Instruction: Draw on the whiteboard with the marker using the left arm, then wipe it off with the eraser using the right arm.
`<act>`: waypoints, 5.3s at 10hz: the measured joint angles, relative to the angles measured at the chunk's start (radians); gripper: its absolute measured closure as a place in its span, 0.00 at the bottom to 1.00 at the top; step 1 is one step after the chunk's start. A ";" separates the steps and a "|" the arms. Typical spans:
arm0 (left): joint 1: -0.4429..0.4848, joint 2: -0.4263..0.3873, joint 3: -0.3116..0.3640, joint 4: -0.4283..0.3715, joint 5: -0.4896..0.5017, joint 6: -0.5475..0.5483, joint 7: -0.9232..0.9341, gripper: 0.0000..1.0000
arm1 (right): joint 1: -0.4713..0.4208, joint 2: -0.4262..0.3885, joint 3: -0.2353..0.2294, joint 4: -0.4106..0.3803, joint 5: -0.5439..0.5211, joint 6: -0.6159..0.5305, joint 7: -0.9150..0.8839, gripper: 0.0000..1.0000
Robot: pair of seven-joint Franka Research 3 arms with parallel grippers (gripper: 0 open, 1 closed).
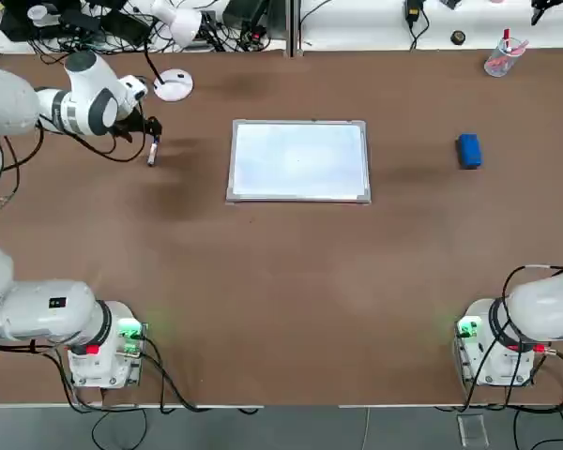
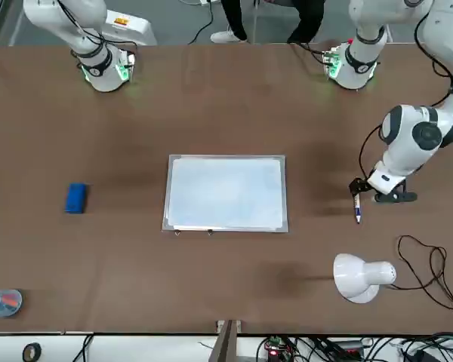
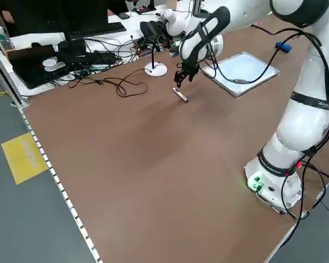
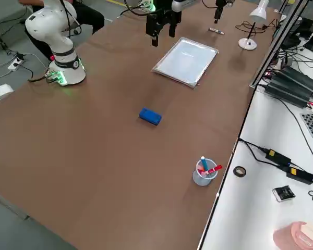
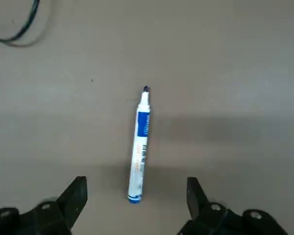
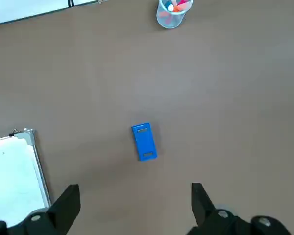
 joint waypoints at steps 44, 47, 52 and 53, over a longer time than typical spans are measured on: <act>-0.123 0.281 -0.276 0.569 -1.040 -0.601 -0.480 0.82 | 0.026 0.006 0.001 -0.011 0.000 0.017 0.002 0.00; -0.152 0.360 -0.276 0.580 -1.286 -0.602 -0.478 0.82 | 0.026 0.006 0.001 -0.012 0.000 0.017 0.002 0.00; -0.204 0.506 -0.276 0.609 -1.584 -0.602 -0.435 0.82 | 0.026 0.006 0.001 -0.016 0.000 0.017 0.002 0.00; -0.216 0.536 -0.276 0.624 -1.613 -0.602 -0.420 0.82 | 0.026 0.006 0.001 -0.016 0.000 0.017 0.002 0.00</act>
